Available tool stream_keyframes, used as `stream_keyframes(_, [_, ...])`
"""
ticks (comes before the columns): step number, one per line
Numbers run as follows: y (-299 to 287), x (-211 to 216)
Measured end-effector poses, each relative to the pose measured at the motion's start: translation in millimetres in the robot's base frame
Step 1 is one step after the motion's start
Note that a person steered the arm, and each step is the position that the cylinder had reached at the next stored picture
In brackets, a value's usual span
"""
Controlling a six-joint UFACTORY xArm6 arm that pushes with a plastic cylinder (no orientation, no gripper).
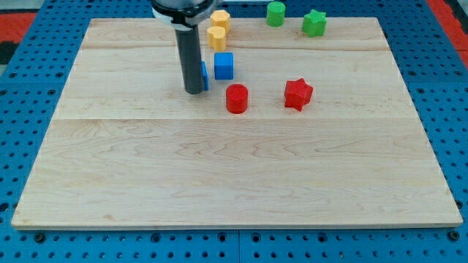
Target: Move the red circle closer to the red star
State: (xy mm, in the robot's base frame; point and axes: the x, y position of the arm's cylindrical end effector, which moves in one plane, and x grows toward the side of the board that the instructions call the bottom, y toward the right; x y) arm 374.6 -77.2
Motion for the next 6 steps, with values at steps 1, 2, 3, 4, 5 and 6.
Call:
stream_keyframes(1, [0,29])
stream_keyframes(2, [15,37])
stream_keyframes(3, [56,32])
stream_keyframes(4, [76,32])
stream_keyframes(5, [96,32])
stream_keyframes(6, [113,32])
